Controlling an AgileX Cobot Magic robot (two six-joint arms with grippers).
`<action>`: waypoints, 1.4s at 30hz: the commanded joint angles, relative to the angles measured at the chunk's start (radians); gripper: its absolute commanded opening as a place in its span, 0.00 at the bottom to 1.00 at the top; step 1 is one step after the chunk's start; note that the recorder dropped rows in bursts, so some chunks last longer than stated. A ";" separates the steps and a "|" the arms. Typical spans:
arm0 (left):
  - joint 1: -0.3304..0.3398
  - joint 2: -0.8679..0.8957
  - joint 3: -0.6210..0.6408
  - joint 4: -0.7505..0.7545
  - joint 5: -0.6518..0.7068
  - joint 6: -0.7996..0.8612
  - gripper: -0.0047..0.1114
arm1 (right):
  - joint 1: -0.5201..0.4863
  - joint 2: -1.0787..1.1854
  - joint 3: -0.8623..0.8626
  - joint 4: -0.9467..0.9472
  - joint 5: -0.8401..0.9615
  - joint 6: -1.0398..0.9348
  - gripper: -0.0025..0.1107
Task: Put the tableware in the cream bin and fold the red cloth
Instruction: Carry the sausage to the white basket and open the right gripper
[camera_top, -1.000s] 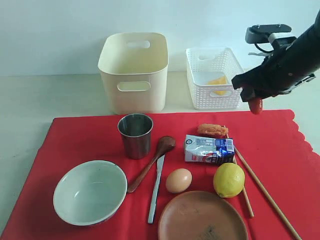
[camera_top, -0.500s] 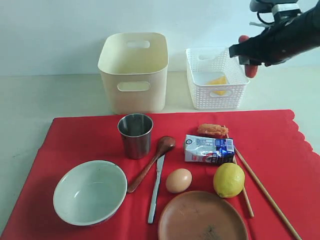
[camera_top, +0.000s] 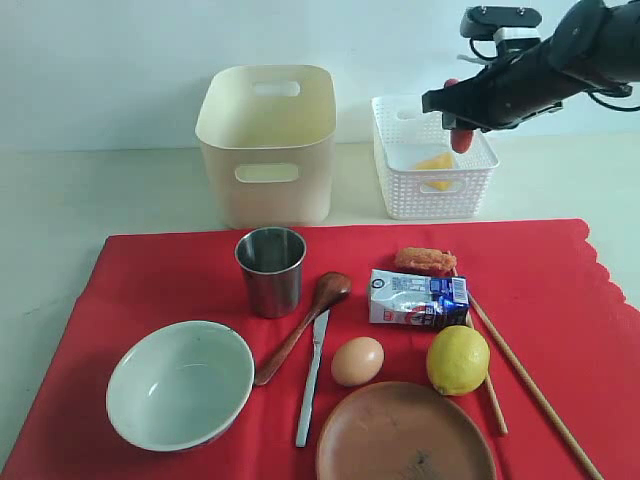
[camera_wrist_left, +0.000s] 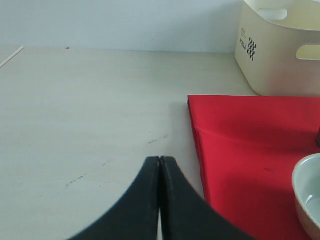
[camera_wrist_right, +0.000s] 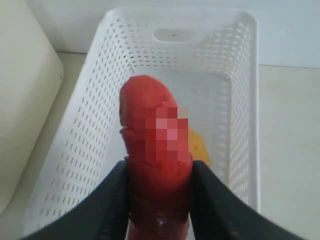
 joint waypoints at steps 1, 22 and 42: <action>0.001 -0.007 0.003 0.000 -0.013 0.004 0.04 | 0.001 0.085 -0.084 0.025 -0.004 0.000 0.02; 0.001 -0.007 0.003 0.000 -0.013 0.004 0.04 | 0.001 0.188 -0.179 0.027 0.047 -0.044 0.54; 0.001 -0.007 0.003 0.000 -0.013 0.004 0.04 | 0.001 -0.090 -0.179 -0.038 0.556 -0.052 0.54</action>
